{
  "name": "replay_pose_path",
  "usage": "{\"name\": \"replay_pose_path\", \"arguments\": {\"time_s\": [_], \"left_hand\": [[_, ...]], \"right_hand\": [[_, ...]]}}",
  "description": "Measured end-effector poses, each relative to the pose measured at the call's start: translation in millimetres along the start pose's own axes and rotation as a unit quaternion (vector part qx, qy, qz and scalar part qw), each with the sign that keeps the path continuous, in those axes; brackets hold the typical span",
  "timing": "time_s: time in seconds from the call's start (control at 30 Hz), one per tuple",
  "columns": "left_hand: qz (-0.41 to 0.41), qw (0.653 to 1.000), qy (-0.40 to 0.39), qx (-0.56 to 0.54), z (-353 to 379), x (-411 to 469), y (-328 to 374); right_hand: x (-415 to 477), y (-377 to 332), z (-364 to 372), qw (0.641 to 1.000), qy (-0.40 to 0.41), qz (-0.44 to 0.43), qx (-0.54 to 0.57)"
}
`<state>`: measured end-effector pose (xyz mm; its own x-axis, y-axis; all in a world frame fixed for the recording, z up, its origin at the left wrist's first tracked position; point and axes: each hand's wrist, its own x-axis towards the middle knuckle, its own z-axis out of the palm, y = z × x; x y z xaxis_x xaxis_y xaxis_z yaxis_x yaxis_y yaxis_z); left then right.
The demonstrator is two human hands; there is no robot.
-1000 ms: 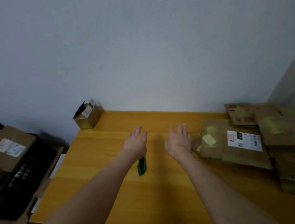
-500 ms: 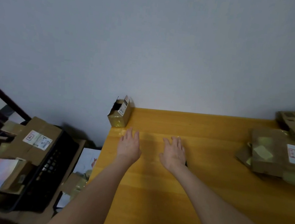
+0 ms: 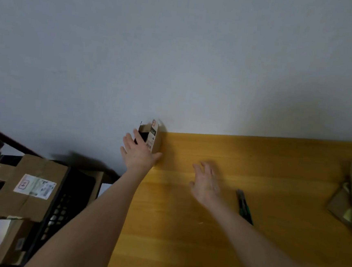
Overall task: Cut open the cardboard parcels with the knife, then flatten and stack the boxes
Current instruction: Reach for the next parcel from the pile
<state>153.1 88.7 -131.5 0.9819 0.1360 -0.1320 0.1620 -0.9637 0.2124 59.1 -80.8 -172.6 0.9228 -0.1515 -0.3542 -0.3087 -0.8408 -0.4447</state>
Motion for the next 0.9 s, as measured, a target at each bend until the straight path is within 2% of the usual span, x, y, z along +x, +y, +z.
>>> {"name": "replay_pose_path", "arguments": {"time_s": [0.13, 0.23, 0.33, 0.4, 0.47, 0.5, 0.57, 0.63, 0.7, 0.8, 0.9], "left_hand": [[-0.068, 0.993, -0.054, -0.079, 9.4, 35.7, -9.9], [-0.071, 0.985, -0.105, -0.117, 21.0, 51.6, -12.8], [-0.049, 0.986, -0.122, -0.097, 25.5, 55.2, -16.4], [-0.004, 0.988, -0.122, -0.097, 25.3, 53.5, -19.2], [0.046, 0.977, -0.139, -0.153, 23.6, 49.0, -17.5], [0.058, 0.962, -0.159, -0.216, 22.0, 45.8, -15.9], [0.041, 0.907, -0.223, -0.354, 17.2, 37.9, -11.5], [0.010, 0.840, -0.325, -0.435, 10.3, 27.4, -8.5], [0.000, 0.781, -0.400, -0.480, 4.6, 18.4, -7.5], [-0.017, 0.739, -0.460, -0.492, -3.1, 2.9, -4.7], [-0.031, 0.742, -0.501, -0.446, -1.9, -9.1, -2.5]], "right_hand": [[8.8, -2.2, 8.9, 0.999, 0.006, 0.033, 0.015], [8.4, -3.6, 15.9, 0.997, 0.025, 0.067, 0.035], [3.4, -9.7, 25.2, 0.994, 0.030, 0.098, 0.045], [-2.0, -17.1, 30.9, 0.991, 0.038, 0.113, 0.064], [-6.8, -25.3, 32.7, 0.986, 0.051, 0.123, 0.098], [-9.4, -29.2, 31.4, 0.981, 0.058, 0.131, 0.129], [-14.2, -33.6, 23.5, 0.951, 0.094, 0.158, 0.249], [-21.0, -33.1, 6.0, 0.888, 0.138, 0.189, 0.396], [-29.8, -24.9, -13.1, 0.830, 0.156, 0.197, 0.498], [-49.0, -7.2, -33.0, 0.786, 0.121, 0.194, 0.575], [-64.6, 7.1, -39.2, 0.752, 0.066, 0.215, 0.620]]}}
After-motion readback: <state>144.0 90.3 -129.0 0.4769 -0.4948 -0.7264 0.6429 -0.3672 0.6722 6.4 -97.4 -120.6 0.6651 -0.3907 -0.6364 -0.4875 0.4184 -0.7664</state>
